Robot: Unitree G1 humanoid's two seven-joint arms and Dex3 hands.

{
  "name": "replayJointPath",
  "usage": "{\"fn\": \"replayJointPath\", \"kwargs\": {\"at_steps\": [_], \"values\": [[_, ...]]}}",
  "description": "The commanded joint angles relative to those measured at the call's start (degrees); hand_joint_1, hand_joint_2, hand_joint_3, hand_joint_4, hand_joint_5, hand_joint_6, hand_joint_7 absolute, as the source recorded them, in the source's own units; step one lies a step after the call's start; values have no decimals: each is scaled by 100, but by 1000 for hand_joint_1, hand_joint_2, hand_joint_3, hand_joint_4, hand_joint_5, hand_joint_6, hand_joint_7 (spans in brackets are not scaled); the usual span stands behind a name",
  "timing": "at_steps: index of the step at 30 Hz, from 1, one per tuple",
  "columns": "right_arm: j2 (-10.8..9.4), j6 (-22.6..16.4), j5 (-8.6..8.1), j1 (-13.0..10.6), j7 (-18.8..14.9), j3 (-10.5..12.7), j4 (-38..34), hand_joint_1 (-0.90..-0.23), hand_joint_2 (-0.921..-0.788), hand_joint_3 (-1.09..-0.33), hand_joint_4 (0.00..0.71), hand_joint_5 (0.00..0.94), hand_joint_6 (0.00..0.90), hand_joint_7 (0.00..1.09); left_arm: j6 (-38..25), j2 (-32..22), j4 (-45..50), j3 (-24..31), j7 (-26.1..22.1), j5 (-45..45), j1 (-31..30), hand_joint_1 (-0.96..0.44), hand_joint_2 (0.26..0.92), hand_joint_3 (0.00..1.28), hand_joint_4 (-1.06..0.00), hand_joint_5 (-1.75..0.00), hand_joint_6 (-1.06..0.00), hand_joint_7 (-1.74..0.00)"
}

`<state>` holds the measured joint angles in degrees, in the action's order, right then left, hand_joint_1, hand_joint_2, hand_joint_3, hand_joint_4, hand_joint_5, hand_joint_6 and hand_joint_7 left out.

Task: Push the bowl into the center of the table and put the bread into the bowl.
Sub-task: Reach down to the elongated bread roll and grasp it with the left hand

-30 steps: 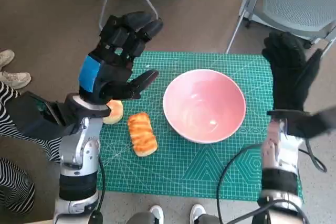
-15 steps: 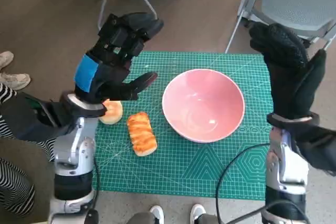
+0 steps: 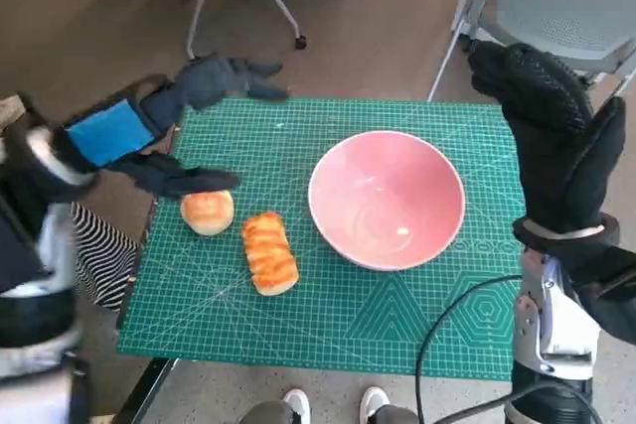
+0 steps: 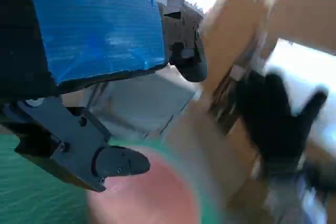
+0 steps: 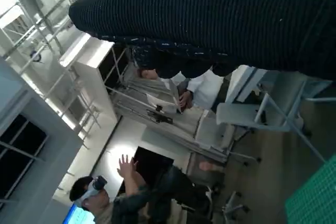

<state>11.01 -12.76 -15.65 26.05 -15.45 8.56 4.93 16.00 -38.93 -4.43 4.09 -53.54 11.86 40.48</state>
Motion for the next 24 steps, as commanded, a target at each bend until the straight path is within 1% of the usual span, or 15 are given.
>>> {"fn": "replayJointPath", "kwargs": {"at_steps": [1, 6, 8, 9, 12, 14, 15, 18, 19, 24], "values": [[-53, 104, 55, -119, 104, -8, -38, -728, -921, -632, 224, 19, 130, 553, -32, -297, 27, -211, -444, -20, 66, 26, 627, 301, -137, -208, -106, -663], [-103, 102, 107, -102, 172, -44, -79, -717, -921, -632, 225, 18, 130, 553, -265, -528, 243, -425, -845, -20, 14, 123, 620, 323, -188, -96, -154, -548], [-116, 108, 101, -88, 182, -53, -95, -710, -921, -632, 225, 17, 131, 552, -426, -647, 389, -517, -976, -62, -16, 164, 628, 308, -212, -49, -209, -444], [-121, 110, 95, -82, 183, -55, -103, -708, -921, -632, 226, 17, 131, 552, -497, -696, 457, -547, -1018, -84, -34, 175, 632, 304, -216, -41, -219, -424], [-129, 125, 58, -65, 177, -47, -121, -700, -921, -632, 226, 16, 131, 552, -659, -868, 742, -695, -1121, -295, -145, 216, 663, 261, -227, -15, -280, -308], [-132, 137, 47, -64, 180, -47, -108, -696, -921, -633, 227, 15, 131, 551, -667, -945, 882, -780, -1159, -438, -217, 236, 706, 187, -227, -6, -346, -190], [-134, 140, 47, -66, 181, -48, -101, -696, -921, -633, 227, 15, 131, 551, -673, -961, 914, -792, -1163, -463, -236, 237, 715, 171, -227, -5, -358, -168], [-135, 148, 39, -71, 182, -43, -95, -695, -921, -633, 227, 14, 130, 550, -474, -998, 953, -890, -1181, -623, -347, 225, 742, 115, -226, -2, -398, -99], [-135, 147, 37, -72, 181, -40, -97, -695, -921, -633, 227, 14, 130, 550, -383, -997, 944, -920, -1185, -673, -381, 194, 745, 96, -227, -2, -409, -82], [-126, 146, 14, -80, 170, -21, -107, -694, -921, -633, 229, 14, 131, 548, 330, -815, 582, -1090, -1154, -807, -603, 107, 751, 57, -230, -2, -439, -55]]}}
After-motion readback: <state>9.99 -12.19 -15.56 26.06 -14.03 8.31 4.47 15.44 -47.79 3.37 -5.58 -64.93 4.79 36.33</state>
